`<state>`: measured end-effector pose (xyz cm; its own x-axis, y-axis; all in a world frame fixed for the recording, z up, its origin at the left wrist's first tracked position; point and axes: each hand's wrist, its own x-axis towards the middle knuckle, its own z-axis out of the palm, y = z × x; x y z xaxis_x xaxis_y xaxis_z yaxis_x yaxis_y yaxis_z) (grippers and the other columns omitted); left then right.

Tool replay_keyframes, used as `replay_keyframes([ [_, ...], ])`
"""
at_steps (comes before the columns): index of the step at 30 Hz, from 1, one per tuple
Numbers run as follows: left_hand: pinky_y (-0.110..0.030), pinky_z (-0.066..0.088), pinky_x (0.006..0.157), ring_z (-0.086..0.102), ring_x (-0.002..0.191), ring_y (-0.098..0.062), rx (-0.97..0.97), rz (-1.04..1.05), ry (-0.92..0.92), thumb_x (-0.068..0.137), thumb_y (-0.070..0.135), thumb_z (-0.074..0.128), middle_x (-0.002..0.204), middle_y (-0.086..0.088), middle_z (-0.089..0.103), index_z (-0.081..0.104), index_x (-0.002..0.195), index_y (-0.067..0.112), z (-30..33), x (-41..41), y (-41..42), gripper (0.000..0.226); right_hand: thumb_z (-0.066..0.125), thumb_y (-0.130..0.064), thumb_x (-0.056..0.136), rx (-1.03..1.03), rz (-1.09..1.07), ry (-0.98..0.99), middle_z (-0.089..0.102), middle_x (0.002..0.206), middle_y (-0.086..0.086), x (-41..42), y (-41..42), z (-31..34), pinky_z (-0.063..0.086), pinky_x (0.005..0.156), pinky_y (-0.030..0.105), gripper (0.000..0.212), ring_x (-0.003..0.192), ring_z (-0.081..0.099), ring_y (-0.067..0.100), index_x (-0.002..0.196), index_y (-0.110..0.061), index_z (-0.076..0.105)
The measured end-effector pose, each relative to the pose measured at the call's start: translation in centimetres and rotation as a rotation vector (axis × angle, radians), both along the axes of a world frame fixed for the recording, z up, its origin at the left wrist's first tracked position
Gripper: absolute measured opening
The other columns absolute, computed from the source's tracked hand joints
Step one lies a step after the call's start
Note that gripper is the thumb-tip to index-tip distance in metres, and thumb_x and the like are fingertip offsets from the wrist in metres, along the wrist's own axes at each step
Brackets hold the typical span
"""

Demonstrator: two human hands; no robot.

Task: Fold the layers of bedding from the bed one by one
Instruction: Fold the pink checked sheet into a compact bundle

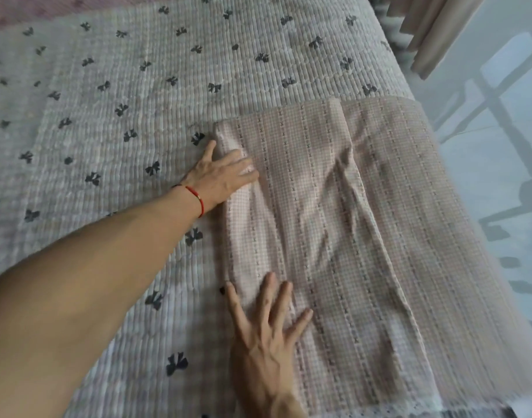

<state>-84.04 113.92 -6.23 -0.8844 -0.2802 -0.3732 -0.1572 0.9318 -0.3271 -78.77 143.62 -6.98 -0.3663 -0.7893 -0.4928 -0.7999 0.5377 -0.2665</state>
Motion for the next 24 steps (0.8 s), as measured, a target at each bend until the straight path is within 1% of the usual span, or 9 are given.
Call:
replay_keyframes([
  [2,-0.065,0.008,0.119,0.029,0.146,-0.029,0.049,-0.009,0.025,0.099,-0.004,0.043,0.153,-0.005,0.040,0.041,0.148,0.026,1.2,0.0,-0.6,0.058,0.052,-0.008,0.069,0.049,0.038,-0.104,0.054,0.138,0.031,-0.8,0.6,2.4,0.053,0.078,0.068,0.095,0.117,0.060,0.051,0.158,-0.038,0.031],
  [4,-0.064,0.006,0.119,0.046,0.126,-0.028,0.093,-0.042,0.092,0.094,-0.011,0.045,0.124,-0.005,0.057,0.053,0.136,0.022,3.4,-0.3,-0.8,0.054,0.043,0.005,0.078,-0.146,-0.044,-0.023,0.054,0.125,0.020,-2.8,2.1,5.2,0.049,0.061,0.039,0.104,0.083,0.061,0.030,0.161,-0.045,0.004],
  [6,-0.062,0.008,0.120,0.052,0.108,-0.028,0.171,-0.059,0.097,0.088,-0.017,0.043,0.103,-0.007,0.056,0.058,0.123,0.018,5.6,-1.3,-0.9,0.052,0.033,0.006,0.093,-0.141,-0.039,-0.103,0.040,0.122,0.012,-5.8,3.3,9.4,0.042,0.067,0.036,0.103,0.070,0.048,0.021,0.150,-0.051,-0.030],
  [9,-0.060,0.039,0.108,0.052,0.084,-0.029,0.257,-0.180,0.266,0.075,-0.017,0.030,0.081,-0.001,0.046,0.043,0.088,0.024,12.0,-2.9,0.3,0.044,0.032,-0.002,0.097,-0.121,-0.040,-0.034,0.040,0.111,0.005,-11.4,6.3,17.2,0.041,0.070,0.037,0.099,0.067,0.043,0.023,0.143,-0.053,-0.038],
  [12,-0.052,0.046,0.094,0.043,0.074,-0.021,0.349,-0.225,0.373,0.073,-0.013,0.045,0.073,0.005,0.040,0.038,0.075,0.024,19.6,-4.9,2.7,0.038,0.040,-0.014,0.095,-0.108,-0.102,0.212,0.047,0.099,-0.005,-17.4,9.6,24.4,0.041,0.069,0.034,0.093,0.074,0.051,0.024,0.152,-0.037,-0.029],
  [14,-0.038,0.039,0.088,0.049,0.078,-0.024,0.411,-0.205,0.410,0.080,0.006,0.051,0.075,0.004,0.047,0.040,0.075,0.025,24.8,-6.6,4.8,0.022,0.045,-0.021,0.093,-0.087,-0.156,0.314,0.048,0.089,-0.009,-22.0,10.9,29.5,0.040,0.067,0.035,0.085,0.082,0.061,0.023,0.154,-0.040,-0.011],
  [18,-0.033,0.033,0.076,0.056,0.093,-0.026,0.496,-0.082,0.481,0.089,0.022,0.067,0.093,-0.002,0.059,0.056,0.089,0.019,36.3,-8.6,8.8,0.011,0.055,-0.030,0.092,-0.174,-0.231,0.460,0.050,0.089,-0.009,-28.8,13.4,42.4,0.043,0.070,0.037,0.061,0.091,0.064,0.025,0.140,-0.050,0.022],
  [22,-0.039,0.048,0.073,0.062,0.091,-0.025,0.534,-0.101,0.636,0.091,0.042,0.051,0.101,0.004,0.063,0.052,0.105,0.028,46.7,-10.4,9.3,0.020,0.059,-0.027,0.091,-0.281,-0.201,0.583,0.062,0.098,-0.004,-34.1,14.4,53.8,0.046,0.072,0.039,0.049,0.094,0.066,0.029,0.132,-0.042,0.037],
  [24,-0.043,0.052,0.077,0.064,0.090,-0.025,0.532,-0.135,0.674,0.094,0.041,0.045,0.105,0.004,0.064,0.045,0.115,0.034,52.5,-10.7,9.3,0.022,0.061,-0.027,0.091,-0.376,-0.221,0.625,0.060,0.095,-0.005,-36.3,15.0,59.4,0.044,0.070,0.038,0.043,0.091,0.065,0.029,0.128,-0.039,0.042],
])
